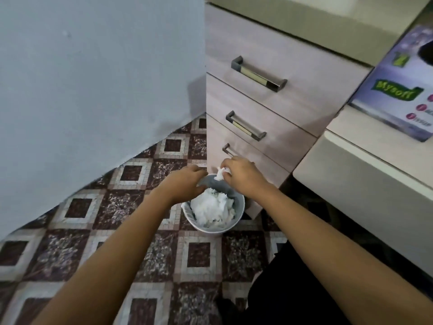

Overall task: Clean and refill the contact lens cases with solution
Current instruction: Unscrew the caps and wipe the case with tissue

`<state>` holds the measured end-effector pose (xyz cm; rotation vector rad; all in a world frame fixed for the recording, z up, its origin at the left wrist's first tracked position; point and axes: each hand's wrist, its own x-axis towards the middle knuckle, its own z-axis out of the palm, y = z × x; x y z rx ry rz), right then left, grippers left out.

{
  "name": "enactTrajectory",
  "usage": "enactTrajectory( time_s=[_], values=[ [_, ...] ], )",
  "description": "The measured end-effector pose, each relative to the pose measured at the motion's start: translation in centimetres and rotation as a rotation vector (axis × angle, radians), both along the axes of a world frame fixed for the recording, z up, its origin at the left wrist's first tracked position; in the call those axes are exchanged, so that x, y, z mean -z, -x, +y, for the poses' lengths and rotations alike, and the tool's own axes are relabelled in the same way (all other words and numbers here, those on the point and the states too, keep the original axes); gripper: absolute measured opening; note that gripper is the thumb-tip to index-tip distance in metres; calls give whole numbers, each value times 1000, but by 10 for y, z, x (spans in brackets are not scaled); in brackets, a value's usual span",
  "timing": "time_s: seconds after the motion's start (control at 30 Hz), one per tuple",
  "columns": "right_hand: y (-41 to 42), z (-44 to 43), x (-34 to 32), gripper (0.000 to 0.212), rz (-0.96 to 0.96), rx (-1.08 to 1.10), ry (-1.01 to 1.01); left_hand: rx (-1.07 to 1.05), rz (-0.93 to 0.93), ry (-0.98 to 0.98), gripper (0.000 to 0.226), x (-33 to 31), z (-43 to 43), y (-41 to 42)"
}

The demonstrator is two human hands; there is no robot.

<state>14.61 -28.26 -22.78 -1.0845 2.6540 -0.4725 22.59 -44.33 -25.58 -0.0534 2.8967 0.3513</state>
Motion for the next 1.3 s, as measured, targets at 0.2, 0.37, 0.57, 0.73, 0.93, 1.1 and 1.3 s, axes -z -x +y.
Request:
enactTrajectory(
  time_s=[0.2,0.37,0.57,0.73,0.93,1.1,1.3],
  values=[
    [4,-13,38,29,-87,-6,-95,-32,-92,-19,46,37,-3,3],
    [8,-20,63,33,-144,50,-150,-45,-152,-16,48,60,-3,5],
    [11,-18,91,38,-285,76,-131,-69,-188,-8,50,77,0,6],
    [15,-9,102,38,-338,61,-216,-74,-218,-20,52,80,2,9],
    [15,-1,93,39,-342,9,-264,-49,-287,-23,52,72,1,12],
    [15,-4,70,37,-299,-61,-252,-51,-277,-11,49,47,-2,14],
    [14,-7,24,30,-155,-121,-196,-70,-180,4,48,-2,-1,14]
  ],
)
